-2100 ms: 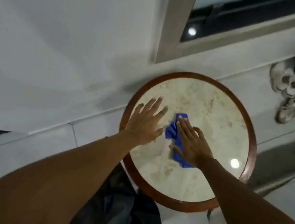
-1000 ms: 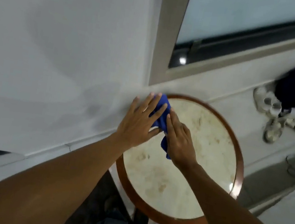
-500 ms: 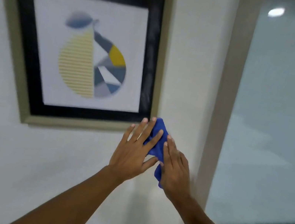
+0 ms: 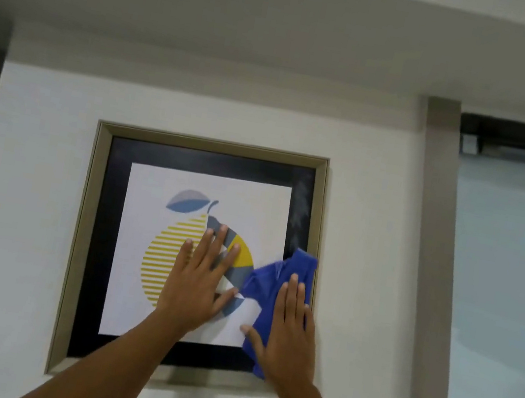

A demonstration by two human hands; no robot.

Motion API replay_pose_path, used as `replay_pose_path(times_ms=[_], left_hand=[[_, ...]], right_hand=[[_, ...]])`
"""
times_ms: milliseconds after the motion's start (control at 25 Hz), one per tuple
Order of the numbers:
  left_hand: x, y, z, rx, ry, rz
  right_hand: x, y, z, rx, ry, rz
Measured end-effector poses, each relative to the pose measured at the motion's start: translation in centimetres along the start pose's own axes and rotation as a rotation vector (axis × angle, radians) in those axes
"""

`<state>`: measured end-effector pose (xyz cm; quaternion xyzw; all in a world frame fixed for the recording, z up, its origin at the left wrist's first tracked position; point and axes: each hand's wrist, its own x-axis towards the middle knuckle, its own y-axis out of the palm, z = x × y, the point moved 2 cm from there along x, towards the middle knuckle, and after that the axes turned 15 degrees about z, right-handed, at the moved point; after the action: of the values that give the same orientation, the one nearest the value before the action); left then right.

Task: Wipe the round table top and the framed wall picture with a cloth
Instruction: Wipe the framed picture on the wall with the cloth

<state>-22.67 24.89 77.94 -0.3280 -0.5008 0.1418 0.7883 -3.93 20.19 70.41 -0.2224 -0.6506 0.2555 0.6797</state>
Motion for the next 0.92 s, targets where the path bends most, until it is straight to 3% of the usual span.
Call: replay_pose_path(times_ms=[360, 520, 720, 920], left_hand=[[0.7, 3.4, 1.0, -0.060, 0.076, -0.173], [0.7, 3.6, 1.0, -0.056, 0.074, -0.193], [0.9, 3.7, 1.2, -0.069, 0.067, -0.180], [0.7, 3.9, 1.2, -0.091, 0.087, -0.197]], right_hand=[[1.6, 1.3, -1.0, -0.058, -0.078, -0.072], [6.8, -3.2, -0.4, 0.002, -0.115, -0.138], [14.7, -9.5, 0.8, 0.050, -0.013, -0.231], [6.4, -0.8, 1.6, 0.225, 0.061, -0.274]])
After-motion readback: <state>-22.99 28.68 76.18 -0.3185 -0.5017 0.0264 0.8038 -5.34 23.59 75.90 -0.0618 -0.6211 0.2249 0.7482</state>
